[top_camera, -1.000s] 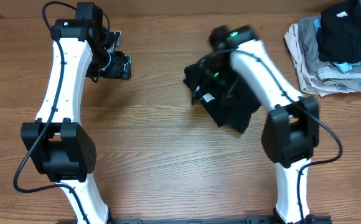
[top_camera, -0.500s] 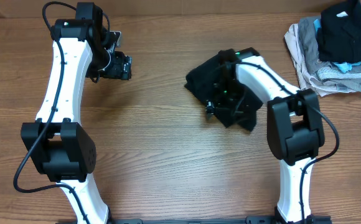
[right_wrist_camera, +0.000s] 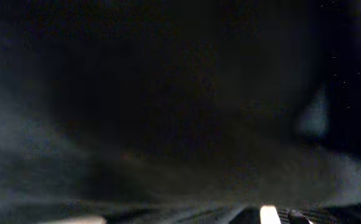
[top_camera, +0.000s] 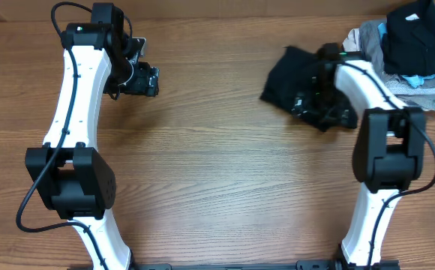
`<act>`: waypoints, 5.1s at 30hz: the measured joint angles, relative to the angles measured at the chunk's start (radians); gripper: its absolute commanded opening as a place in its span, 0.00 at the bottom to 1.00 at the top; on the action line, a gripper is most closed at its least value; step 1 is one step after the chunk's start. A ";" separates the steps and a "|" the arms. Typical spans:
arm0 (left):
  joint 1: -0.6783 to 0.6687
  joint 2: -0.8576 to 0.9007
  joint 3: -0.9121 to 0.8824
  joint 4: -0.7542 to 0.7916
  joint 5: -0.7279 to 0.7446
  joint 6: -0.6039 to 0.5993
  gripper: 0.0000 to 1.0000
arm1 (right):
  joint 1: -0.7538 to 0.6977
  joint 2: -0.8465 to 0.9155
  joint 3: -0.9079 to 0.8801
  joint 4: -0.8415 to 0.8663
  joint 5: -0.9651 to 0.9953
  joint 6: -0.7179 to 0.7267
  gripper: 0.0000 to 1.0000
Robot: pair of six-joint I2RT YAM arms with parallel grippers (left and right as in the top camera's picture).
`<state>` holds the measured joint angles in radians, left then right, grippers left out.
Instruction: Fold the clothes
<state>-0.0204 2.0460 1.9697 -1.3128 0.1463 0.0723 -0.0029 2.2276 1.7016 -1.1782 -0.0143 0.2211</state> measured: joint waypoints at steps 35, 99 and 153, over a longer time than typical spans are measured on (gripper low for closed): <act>0.000 0.000 0.000 0.002 0.019 0.000 0.88 | 0.095 -0.269 -0.306 0.369 -0.151 1.154 0.95; 0.000 0.000 0.000 0.009 0.024 0.000 0.88 | -0.249 -0.363 0.270 0.216 -0.334 0.077 0.04; 0.000 0.000 0.000 0.072 0.026 -0.042 0.89 | -0.573 -0.120 0.294 0.077 -0.465 -0.088 1.00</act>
<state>-0.0204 2.0460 1.9694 -1.2411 0.1726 0.0307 -0.5758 2.1078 1.9961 -1.1007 -0.4789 0.1329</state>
